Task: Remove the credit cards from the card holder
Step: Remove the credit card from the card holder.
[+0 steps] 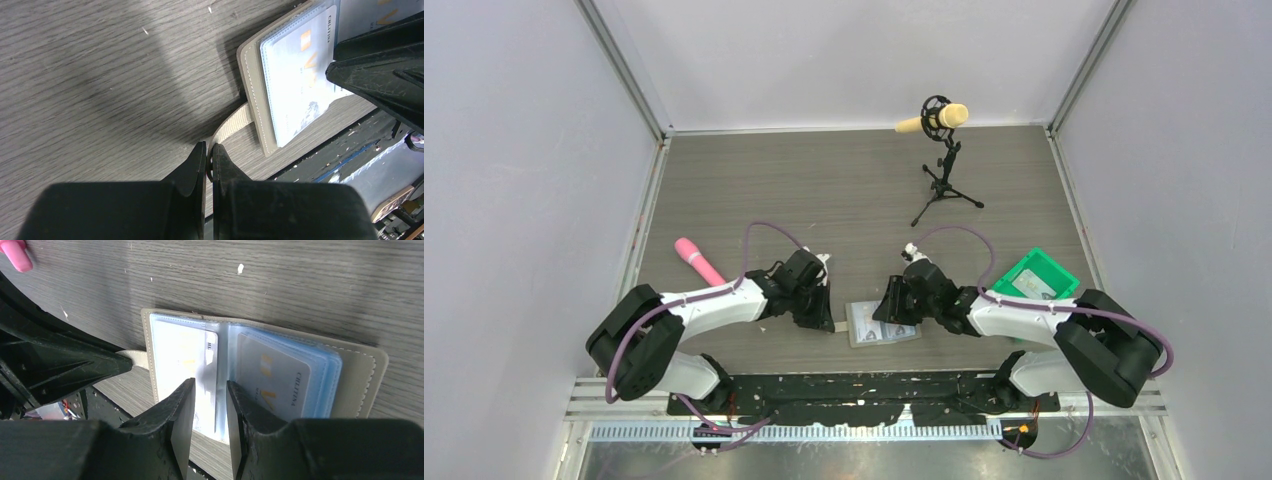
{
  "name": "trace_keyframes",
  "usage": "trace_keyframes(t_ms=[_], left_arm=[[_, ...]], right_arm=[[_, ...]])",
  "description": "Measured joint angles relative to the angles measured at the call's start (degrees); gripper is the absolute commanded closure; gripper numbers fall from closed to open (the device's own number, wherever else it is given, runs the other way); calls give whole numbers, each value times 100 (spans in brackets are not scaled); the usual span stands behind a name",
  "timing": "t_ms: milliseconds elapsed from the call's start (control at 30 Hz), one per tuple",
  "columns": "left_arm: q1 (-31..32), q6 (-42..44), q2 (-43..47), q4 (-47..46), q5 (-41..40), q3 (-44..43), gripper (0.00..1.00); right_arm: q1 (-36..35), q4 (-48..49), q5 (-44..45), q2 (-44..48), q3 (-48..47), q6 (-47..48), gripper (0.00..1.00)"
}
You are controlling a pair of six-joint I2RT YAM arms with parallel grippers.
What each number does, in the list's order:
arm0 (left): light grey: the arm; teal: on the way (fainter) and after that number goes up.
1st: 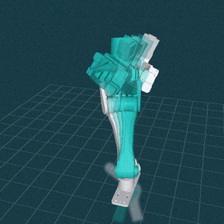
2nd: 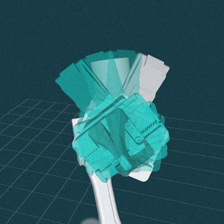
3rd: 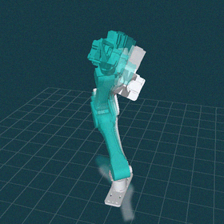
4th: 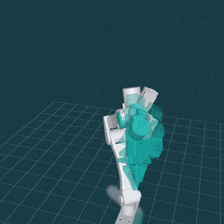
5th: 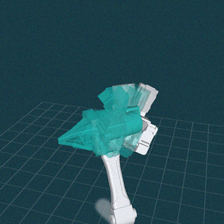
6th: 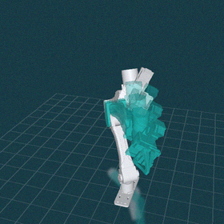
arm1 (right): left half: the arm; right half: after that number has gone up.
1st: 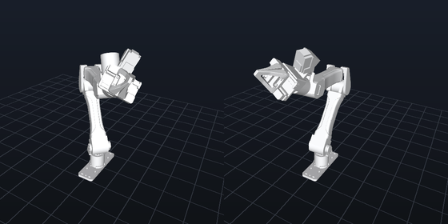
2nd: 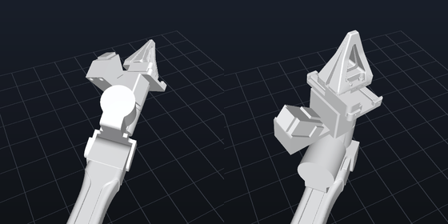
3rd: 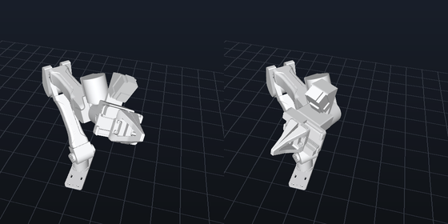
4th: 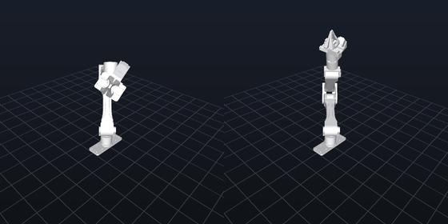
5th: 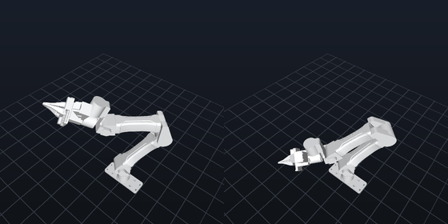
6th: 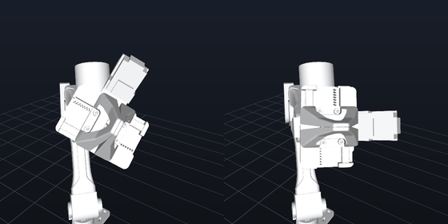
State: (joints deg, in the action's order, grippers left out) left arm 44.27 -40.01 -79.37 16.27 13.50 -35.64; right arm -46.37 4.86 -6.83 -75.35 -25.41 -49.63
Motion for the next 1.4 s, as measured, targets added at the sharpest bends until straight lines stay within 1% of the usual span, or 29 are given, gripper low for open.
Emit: trace_keyframes(t_ms=[167,367,500,633,700,800,900,1167,1400], left_arm=[[0,0,0,-2,0,0,100],[0,2,0,37,-4,0,100],[0,4,0,61,-4,0,100],[0,11,-2,90,-9,0,100],[0,13,-2,92,-9,0,100],[0,17,-2,90,-9,0,100],[0,17,-2,92,-11,2,100],[-4,20,0,122,-59,15,100],[-4,50,13,155,-170,15,100]], right_arm=[[-31,-44,37,-28,-42,33,63],[-33,330,-90,-199,2,31,64],[-33,544,-142,-256,66,20,71],[-33,776,-144,-267,199,-9,82],[-33,879,-149,-267,260,-11,85],[-31,1027,-201,-269,363,-20,88],[-4,1209,-264,-269,459,-31,94],[50,1700,-476,-269,713,-74,95],[238,1810,-691,-103,876,-61,95]])
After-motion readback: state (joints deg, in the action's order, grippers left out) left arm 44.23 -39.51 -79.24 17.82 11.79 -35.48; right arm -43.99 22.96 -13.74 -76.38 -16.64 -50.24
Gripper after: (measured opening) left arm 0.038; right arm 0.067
